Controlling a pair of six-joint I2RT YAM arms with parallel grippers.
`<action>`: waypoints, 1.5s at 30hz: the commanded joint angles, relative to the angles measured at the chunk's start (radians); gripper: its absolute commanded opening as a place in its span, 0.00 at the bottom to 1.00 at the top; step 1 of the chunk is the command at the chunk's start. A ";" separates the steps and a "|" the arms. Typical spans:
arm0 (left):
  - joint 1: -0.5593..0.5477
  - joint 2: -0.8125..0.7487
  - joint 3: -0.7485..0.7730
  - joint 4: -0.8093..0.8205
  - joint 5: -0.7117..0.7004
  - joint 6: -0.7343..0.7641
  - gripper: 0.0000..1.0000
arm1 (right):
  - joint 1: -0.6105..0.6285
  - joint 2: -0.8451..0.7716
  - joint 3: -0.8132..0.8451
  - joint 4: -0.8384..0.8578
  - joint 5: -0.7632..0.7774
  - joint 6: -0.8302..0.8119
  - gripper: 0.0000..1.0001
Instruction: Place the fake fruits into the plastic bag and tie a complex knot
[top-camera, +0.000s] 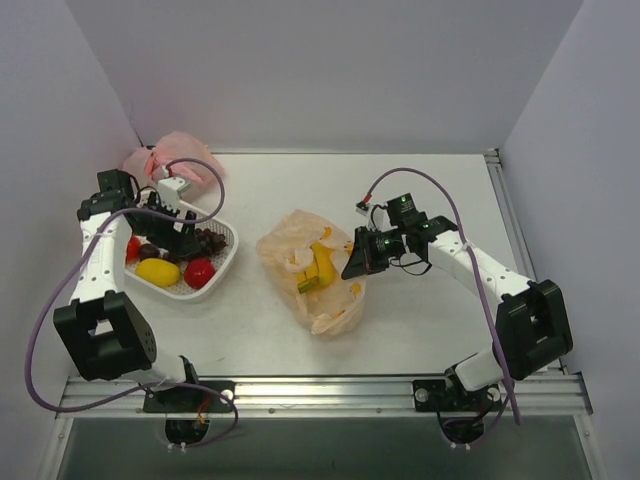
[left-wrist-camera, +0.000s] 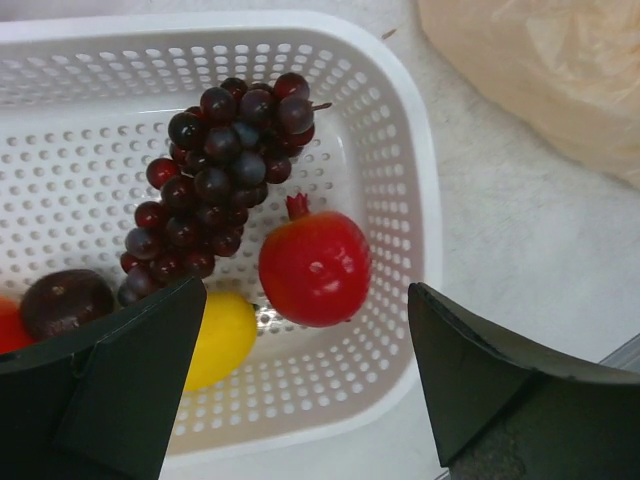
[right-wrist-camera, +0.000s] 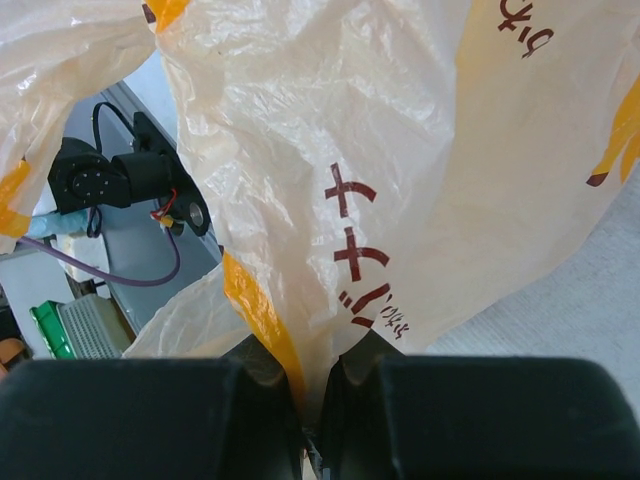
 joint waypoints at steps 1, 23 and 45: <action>-0.042 0.085 0.064 0.091 -0.053 0.177 0.94 | 0.006 -0.006 0.011 -0.022 0.001 -0.019 0.00; -0.168 0.448 0.043 0.327 -0.262 0.367 0.97 | 0.008 0.003 0.016 -0.035 -0.001 -0.031 0.00; -0.163 0.005 0.066 0.115 0.136 0.157 0.04 | 0.006 0.018 0.039 -0.038 -0.016 -0.016 0.00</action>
